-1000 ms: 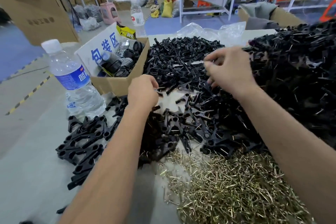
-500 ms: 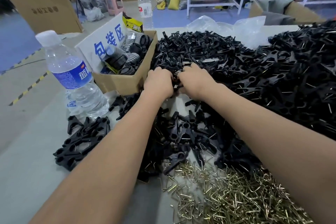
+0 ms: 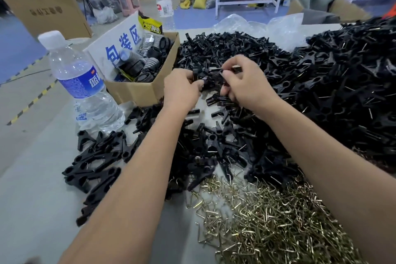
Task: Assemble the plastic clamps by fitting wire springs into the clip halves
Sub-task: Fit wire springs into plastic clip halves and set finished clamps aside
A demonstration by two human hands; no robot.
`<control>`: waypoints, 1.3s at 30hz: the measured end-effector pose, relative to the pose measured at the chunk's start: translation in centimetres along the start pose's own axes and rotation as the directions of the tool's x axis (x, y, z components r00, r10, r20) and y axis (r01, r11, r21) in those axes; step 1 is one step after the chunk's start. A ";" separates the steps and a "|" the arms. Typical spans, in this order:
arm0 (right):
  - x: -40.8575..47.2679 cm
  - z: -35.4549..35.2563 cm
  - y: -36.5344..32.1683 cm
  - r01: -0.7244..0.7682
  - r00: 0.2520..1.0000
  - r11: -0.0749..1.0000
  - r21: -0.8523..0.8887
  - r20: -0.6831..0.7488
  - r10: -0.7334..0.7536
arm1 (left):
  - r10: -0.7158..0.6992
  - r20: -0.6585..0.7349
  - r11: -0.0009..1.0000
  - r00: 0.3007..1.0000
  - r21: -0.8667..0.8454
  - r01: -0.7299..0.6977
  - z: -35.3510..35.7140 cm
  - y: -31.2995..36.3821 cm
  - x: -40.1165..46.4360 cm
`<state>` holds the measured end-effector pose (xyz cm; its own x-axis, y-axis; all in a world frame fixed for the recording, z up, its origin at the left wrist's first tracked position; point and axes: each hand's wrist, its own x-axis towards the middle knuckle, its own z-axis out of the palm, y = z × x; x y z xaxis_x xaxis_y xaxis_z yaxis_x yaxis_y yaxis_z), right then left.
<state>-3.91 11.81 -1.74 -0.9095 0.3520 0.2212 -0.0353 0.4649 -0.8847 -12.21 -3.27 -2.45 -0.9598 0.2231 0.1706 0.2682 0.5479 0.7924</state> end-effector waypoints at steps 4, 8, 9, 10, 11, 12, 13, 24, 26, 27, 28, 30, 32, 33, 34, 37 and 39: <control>-4.7 -1.8 -0.3 -0.093 0.995 0.935 0.342 0.008 0.096 | -0.078 0.035 0.880 0.996 -0.467 0.085 0.5 2.0 -4.0; -9.1 -4.0 0.3 -0.188 0.976 0.768 0.612 0.205 0.075 | 0.021 0.124 0.765 0.992 -0.641 0.064 1.5 2.4 -8.3; -10.2 -4.5 0.6 -0.194 0.970 0.737 0.648 0.237 0.047 | 0.046 0.146 0.748 0.988 -0.661 0.063 1.7 2.2 -9.3; -11.1 -4.9 0.8 -0.183 0.970 0.730 0.658 0.242 0.025 | 0.071 0.171 0.730 0.983 -0.680 0.066 1.8 2.0 -10.0; -12.0 -5.1 1.1 -0.160 0.975 0.748 0.644 0.219 0.020 | 0.098 0.198 0.716 0.975 -0.694 0.070 1.9 1.7 -10.8; -12.6 -5.2 1.5 -0.130 0.984 0.781 0.610 0.174 0.028 | 0.123 0.226 0.710 0.966 -0.701 0.074 1.9 1.5 -11.4; -13.2 -5.1 1.9 -0.099 0.992 0.818 0.567 0.120 0.037 | 0.146 0.256 0.706 0.956 -0.703 0.080 1.9 1.3 -11.9; -15.0 -4.3 3.6 0.110 0.977 0.966 0.232 -0.206 -0.061 | 0.260 0.435 0.708 0.862 -0.693 0.136 2.7 0.5 -12.3; -15.1 -4.3 3.8 0.116 0.976 0.963 0.245 -0.206 -0.065 | 0.257 0.438 0.714 0.861 -0.687 0.136 2.9 0.4 -12.3; -15.1 -4.2 3.8 0.114 0.977 0.958 0.263 -0.206 -0.059 | 0.254 0.439 0.710 0.862 -0.690 0.142 3.0 0.4 -12.3; -15.1 -4.2 3.9 0.108 0.978 0.953 0.285 -0.205 -0.050 | 0.250 0.438 0.705 0.864 -0.694 0.148 3.0 0.3 -12.3; -15.0 -4.0 3.9 0.095 0.981 0.942 0.321 -0.191 -0.034 | 0.242 0.431 0.699 0.869 -0.699 0.152 3.0 0.3 -12.3; -15.0 -3.9 3.8 0.095 0.984 0.932 0.351 -0.172 -0.035 | 0.232 0.426 0.697 0.875 -0.700 0.156 3.0 0.4 -12.2; -15.1 -3.9 3.8 0.101 0.985 0.926 0.364 -0.168 -0.042 | 0.225 0.426 0.696 0.876 -0.700 0.161 3.0 0.4 -12.2; -15.1 -3.8 3.7 0.108 0.985 0.920 0.376 -0.167 -0.048 | 0.219 0.428 0.695 0.877 -0.699 0.167 3.0 0.4 -12.1; -15.1 -3.8 3.6 0.115 0.984 0.912 0.394 -0.170 -0.051 | 0.216 0.430 0.699 0.876 -0.695 0.169 3.1 0.4 -12.1; -15.1 -3.8 3.5 0.114 0.985 0.914 0.390 -0.164 -0.053 | 0.220 0.428 0.698 0.877 -0.697 0.165 3.1 0.4 -12.2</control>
<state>11.30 11.17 -6.67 -0.8258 0.4557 0.3322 -0.2977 0.1480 -0.9431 -0.13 -3.28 -6.03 -0.7470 0.6608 0.0733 -0.0291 -0.1427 0.9893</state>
